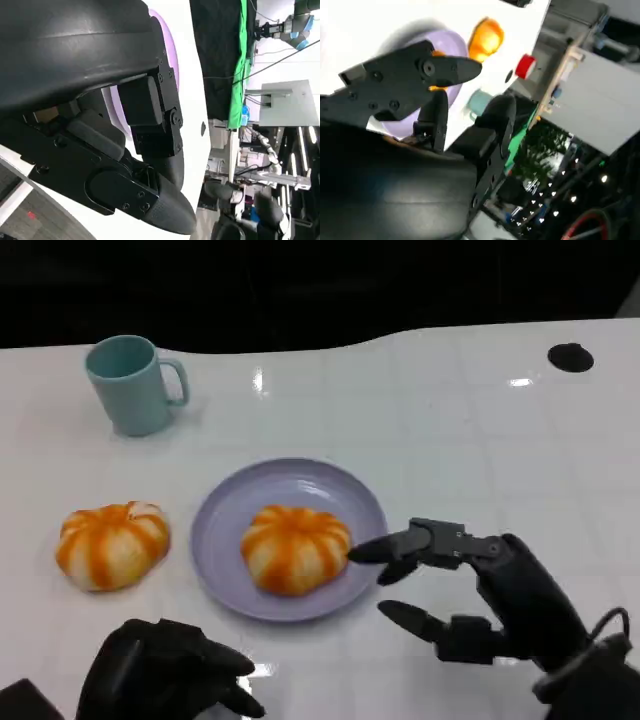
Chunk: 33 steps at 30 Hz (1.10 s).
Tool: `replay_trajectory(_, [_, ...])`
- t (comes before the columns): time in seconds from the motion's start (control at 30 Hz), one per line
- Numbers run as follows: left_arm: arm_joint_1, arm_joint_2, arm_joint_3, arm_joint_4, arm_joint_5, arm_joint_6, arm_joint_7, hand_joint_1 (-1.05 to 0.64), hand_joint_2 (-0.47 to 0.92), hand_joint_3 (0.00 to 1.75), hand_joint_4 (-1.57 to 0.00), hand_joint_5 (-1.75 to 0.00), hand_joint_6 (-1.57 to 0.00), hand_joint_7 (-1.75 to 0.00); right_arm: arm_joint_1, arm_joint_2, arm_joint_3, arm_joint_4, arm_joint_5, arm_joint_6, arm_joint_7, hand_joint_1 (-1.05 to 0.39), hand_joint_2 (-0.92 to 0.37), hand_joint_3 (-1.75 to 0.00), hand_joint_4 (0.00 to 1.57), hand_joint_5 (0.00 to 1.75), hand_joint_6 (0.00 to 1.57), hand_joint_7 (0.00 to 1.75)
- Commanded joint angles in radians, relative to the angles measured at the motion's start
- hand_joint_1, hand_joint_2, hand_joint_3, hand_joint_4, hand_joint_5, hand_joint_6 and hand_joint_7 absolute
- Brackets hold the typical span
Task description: Grasp the bread from the table and place it into the plate.
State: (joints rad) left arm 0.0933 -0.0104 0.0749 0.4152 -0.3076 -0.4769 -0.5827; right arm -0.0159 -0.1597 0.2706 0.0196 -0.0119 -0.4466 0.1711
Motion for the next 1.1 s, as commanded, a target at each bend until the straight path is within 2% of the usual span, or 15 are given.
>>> replay_trajectory(0.03, [0.003, 0.01, 0.002, -0.01, 0.009, -0.009, 0.014, -1.05, 0.81, 0.0, -1.56, -0.32, -1.57, -0.07, 0.081, -0.01, -0.04, -0.104, 0.111, 0.106, 0.06, -0.1, -0.72, -0.63, 0.54, 1.4, 0.59, 1.0])
replay_trajectory(0.13, [0.006, 0.009, 0.002, -0.016, 0.01, -0.002, 0.018, -1.05, 0.81, 0.0, -1.57, -0.32, -1.57, -0.07, 0.128, -0.011, -0.059, -0.171, 0.16, 0.188, 0.087, -0.08, -0.77, -0.6, 0.56, 1.45, 0.59, 1.13])
replay_trajectory(0.23, [0.008, 0.01, 0.001, -0.021, 0.012, 0.0, 0.021, -1.05, 0.81, 0.0, -1.57, -0.32, -1.57, -0.07, 0.168, -0.016, -0.071, -0.227, 0.165, 0.249, 0.095, -0.06, -0.79, -0.61, 0.56, 1.48, 0.6, 1.2])
replay_trajectory(0.4, [0.01, 0.011, 0.0, -0.025, 0.009, 0.002, 0.022, -1.05, 0.81, 0.0, -1.57, -0.32, -1.57, -0.07, 0.226, -0.017, -0.087, -0.298, 0.154, 0.325, 0.098, -0.11, -0.79, -0.6, 0.58, 1.59, 0.58, 1.33])
replay_trajectory(0.67, [0.018, 0.011, -0.003, -0.043, 0.008, 0.015, 0.024, -1.05, 0.81, 0.0, -1.57, -0.32, -1.57, -0.07, 0.26, -0.006, -0.095, -0.255, 0.122, 0.279, 0.108, -0.15, -0.77, -0.63, 0.57, 1.7, 0.55, 1.45])
replay_trajectory(1.1, [0.022, 0.008, -0.011, -0.048, 0.017, 0.001, 0.032, -1.05, 0.82, 0.0, -1.57, -0.31, -1.57, -0.07, 0.254, 0.001, -0.107, -0.208, 0.125, 0.245, 0.143, -0.18, -0.8, -0.57, 0.56, 1.64, 0.55, 1.39])
